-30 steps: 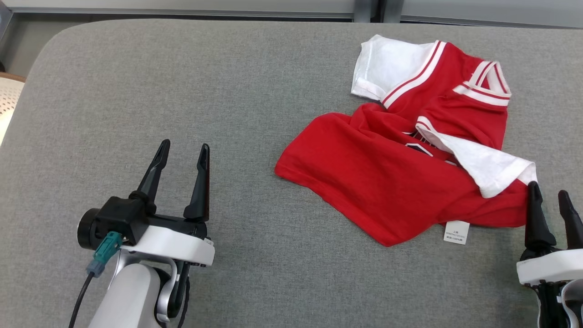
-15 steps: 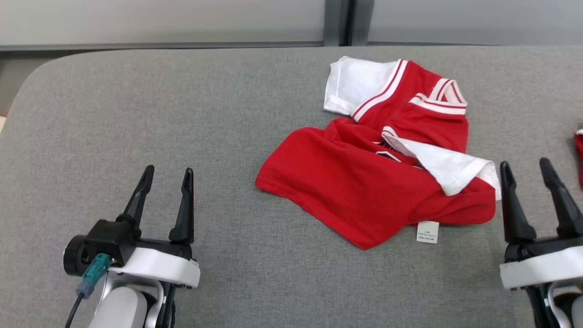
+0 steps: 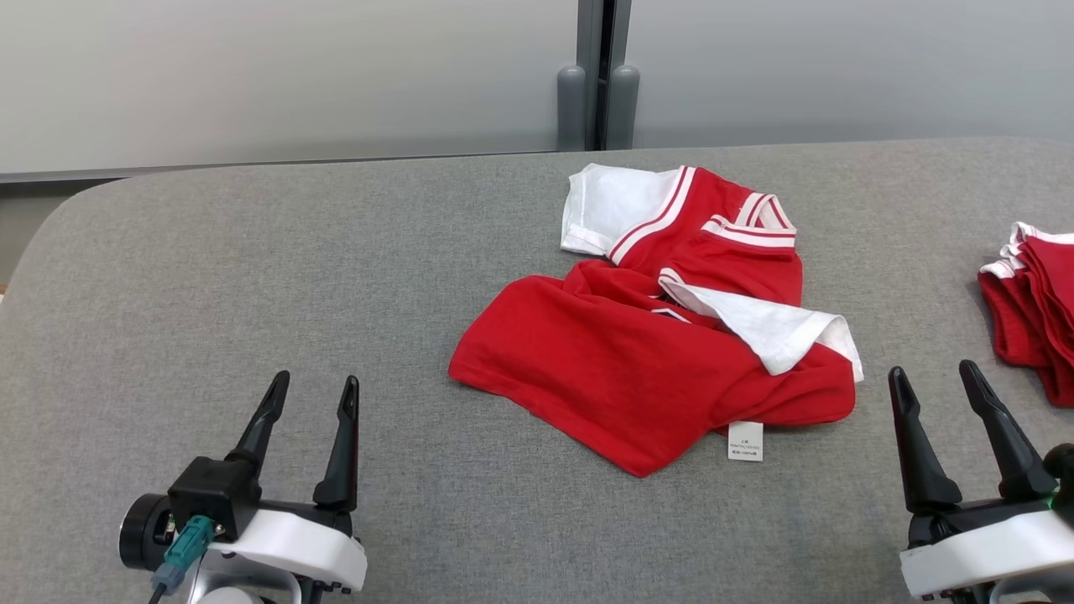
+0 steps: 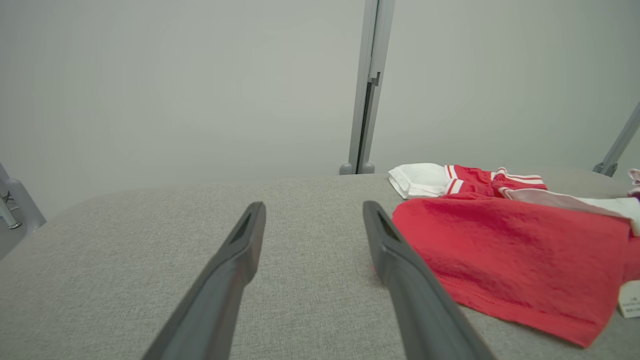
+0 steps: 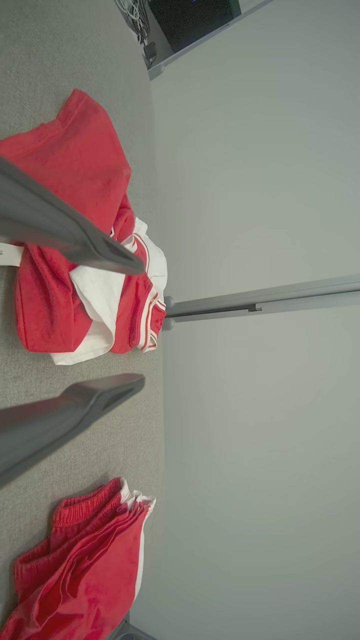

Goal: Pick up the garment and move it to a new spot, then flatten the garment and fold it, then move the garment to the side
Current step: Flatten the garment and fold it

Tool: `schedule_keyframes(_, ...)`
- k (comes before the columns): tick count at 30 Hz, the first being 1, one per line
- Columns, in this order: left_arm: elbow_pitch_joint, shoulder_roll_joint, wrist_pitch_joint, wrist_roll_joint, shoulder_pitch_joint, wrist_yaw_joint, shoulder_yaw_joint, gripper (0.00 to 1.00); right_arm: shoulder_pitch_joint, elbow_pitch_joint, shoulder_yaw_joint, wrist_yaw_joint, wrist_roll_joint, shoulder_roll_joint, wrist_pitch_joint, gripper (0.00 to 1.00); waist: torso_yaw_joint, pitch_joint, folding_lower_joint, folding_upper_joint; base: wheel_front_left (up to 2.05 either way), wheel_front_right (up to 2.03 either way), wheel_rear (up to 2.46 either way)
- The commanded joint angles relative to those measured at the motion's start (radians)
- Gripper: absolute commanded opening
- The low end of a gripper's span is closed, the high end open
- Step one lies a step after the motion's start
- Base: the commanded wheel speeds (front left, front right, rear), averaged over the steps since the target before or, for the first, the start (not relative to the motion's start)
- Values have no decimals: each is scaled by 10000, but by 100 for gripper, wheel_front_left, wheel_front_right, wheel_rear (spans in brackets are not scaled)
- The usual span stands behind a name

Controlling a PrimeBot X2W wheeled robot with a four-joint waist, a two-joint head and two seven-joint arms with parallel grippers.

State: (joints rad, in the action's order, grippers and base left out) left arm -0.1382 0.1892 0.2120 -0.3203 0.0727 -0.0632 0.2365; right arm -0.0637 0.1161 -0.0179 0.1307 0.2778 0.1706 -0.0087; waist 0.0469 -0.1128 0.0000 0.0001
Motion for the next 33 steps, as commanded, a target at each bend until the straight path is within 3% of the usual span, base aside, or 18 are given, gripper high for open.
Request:
schedule_keyframes(1,87,74,-55,-75,-73,-69,0,100,-82,67,32,0,11,-14,-13,100,3,26,0,-1,0,0,0)
schedule_keyframes(14,326,93,-312,37,-25,-4,352,100,-46,76,-30,0,44,-129,78,100,37,4,0,-1,0,0,0)
schedule_keyframes(22,-27,-663,-969,256,826,873,2017,100,373,160,-140,0,57,-128,93,100,-179,-627,0,-1,0,0,0)
schedule_keyframes(27,-721,-1057,-1309,283,1518,1394,3088,100,787,102,-375,0,91,-135,28,100,-707,-1307,0,-1,0,0,0)
schedule_keyframes(33,-1898,-1214,-1653,294,2329,1708,4092,100,1134,-99,-478,0,139,-207,-137,100,-1385,-1919,0,-1,0,0,0)
